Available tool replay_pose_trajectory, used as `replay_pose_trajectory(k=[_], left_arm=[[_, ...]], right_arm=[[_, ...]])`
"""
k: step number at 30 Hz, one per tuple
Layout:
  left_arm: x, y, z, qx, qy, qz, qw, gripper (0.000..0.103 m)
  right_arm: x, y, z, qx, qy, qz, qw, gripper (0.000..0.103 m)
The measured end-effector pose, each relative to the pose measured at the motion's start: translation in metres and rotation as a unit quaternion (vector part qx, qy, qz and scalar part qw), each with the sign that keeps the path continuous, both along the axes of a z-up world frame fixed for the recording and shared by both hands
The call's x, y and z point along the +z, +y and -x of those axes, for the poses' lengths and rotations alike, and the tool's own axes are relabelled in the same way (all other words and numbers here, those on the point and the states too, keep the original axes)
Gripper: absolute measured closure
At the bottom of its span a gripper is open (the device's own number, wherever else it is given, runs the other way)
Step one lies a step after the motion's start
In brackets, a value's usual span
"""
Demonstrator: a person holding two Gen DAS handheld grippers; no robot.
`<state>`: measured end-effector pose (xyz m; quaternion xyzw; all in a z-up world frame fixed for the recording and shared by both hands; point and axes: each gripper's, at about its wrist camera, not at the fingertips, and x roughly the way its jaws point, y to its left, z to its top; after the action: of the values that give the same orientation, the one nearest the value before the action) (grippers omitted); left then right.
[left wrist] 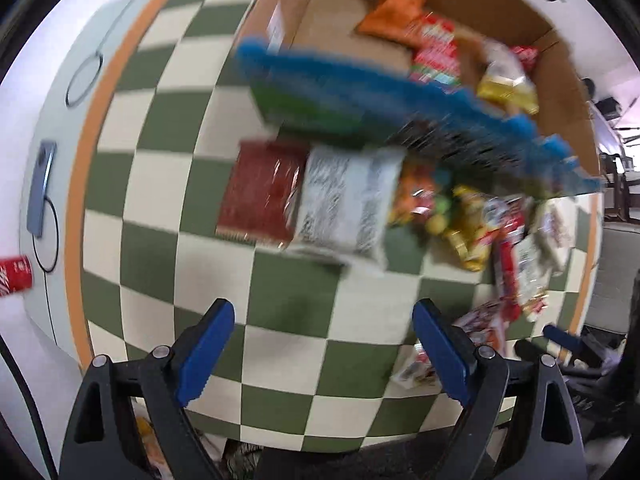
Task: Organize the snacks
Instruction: 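Grasp the white packet with the left gripper while the right grasps the chicken-feet packet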
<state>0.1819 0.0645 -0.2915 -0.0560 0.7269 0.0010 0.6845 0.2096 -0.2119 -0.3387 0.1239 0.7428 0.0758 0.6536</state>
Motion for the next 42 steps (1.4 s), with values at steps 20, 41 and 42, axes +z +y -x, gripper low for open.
replay_pose_trajectory(k=[20,41,42], left_arm=[[-0.080,-0.048,-0.058,-0.087,0.042,-0.039,0.9945,0.055],[-0.068,-0.015,0.056,-0.002,0.054,0.057,0.9969,0.072],[-0.068,-0.012,0.057,0.007,0.054,0.065,0.9964,0.072]], right_arm=[[-0.086,0.032,0.037,0.067,0.058,0.090,0.992,0.017],[-0.070,0.021,0.029,0.026,0.076,0.023,0.997,0.026],[-0.080,0.023,0.025,0.022,0.082,0.019,0.996,0.026]])
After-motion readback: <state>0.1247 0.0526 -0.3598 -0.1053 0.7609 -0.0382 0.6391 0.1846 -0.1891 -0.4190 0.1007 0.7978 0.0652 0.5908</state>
